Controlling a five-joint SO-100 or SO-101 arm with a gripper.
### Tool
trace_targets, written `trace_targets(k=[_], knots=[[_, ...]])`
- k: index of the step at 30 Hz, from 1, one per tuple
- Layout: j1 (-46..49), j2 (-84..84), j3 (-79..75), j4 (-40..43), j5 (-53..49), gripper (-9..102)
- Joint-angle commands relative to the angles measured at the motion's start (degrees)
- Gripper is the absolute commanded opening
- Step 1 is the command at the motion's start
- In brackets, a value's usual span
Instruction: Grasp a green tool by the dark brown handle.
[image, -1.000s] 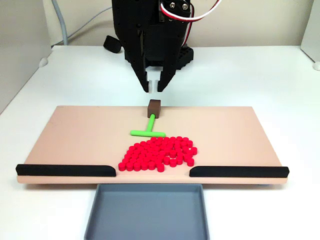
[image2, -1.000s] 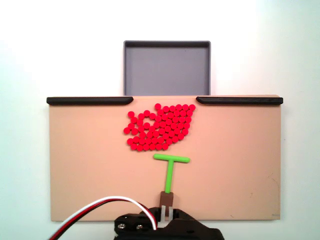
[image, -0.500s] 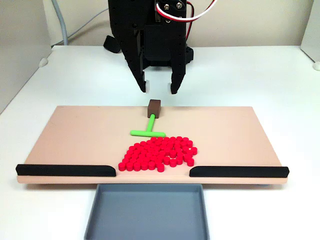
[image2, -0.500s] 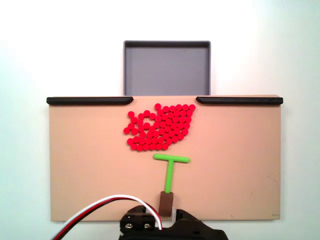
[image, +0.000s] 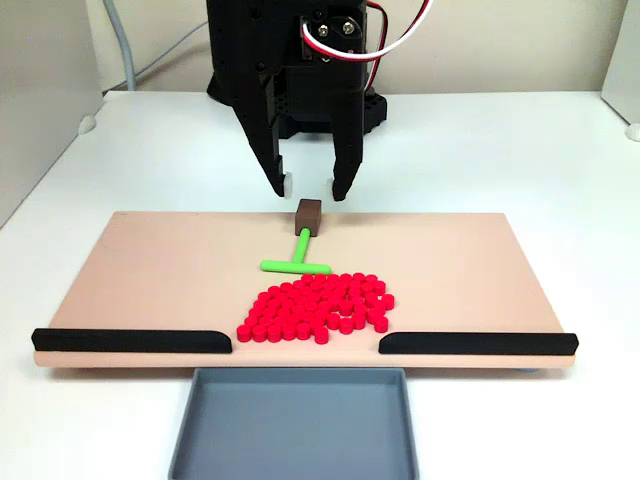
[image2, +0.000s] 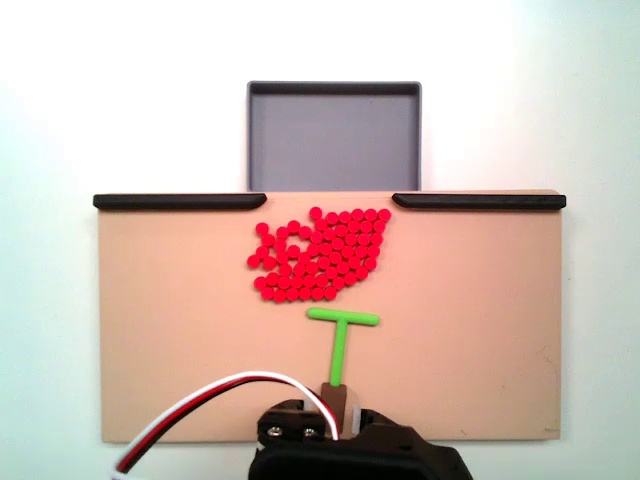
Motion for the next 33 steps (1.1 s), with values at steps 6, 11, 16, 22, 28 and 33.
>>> trace_targets(k=[6,11,16,22,28,33], knots=[[0.18,-1.49,-0.26,-0.09,2.11,15],[0.0,-1.58,0.35,-0.09,2.81,15],[-0.35,-1.85,0.44,-0.18,3.34,15],[-0.79,-1.76,2.72,-3.16,4.04,14],[-0.88,-1.49,3.52,-4.22,3.87,13],[-0.88,-1.49,3.43,-4.22,3.69,12]])
